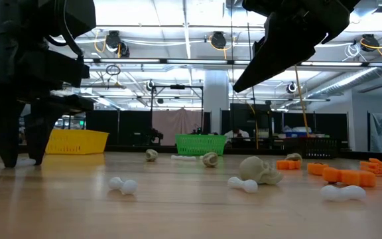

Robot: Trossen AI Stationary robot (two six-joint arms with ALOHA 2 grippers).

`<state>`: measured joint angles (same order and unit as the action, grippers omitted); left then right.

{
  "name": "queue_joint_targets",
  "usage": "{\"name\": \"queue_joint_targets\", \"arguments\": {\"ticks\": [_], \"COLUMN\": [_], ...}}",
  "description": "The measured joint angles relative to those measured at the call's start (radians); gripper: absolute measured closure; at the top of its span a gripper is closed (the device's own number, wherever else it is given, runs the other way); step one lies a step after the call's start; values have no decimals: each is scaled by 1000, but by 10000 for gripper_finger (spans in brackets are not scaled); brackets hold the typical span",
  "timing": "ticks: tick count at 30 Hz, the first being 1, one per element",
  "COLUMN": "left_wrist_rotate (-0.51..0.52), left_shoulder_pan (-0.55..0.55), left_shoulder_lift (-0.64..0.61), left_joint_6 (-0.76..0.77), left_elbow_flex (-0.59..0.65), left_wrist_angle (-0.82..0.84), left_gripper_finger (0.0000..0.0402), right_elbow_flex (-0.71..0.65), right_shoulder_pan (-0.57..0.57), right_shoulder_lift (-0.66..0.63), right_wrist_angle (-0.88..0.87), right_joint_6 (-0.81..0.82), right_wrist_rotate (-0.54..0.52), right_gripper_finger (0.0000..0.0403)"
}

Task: Sort Halloween decoration
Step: Put the white bone toy into the black bin

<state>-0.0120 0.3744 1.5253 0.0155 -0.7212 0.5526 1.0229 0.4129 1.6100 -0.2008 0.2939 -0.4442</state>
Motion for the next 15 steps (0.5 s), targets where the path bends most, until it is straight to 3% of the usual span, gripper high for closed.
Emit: {"name": "queue_joint_targets", "arguments": {"ticks": [15], "left_wrist_rotate": [6], "left_shoulder_pan": [0], "left_shoulder_lift": [-14], "left_joint_6": [1], "left_elbow_flex": [3], "left_wrist_angle": [2], "left_gripper_finger": [300], "right_elbow_flex": [0], "right_shoulder_pan": [0], "right_shoulder_lift": [0], "right_wrist_angle": [0], "right_joint_6": [0], "right_wrist_rotate": [0], "right_gripper_finger": [151]}}
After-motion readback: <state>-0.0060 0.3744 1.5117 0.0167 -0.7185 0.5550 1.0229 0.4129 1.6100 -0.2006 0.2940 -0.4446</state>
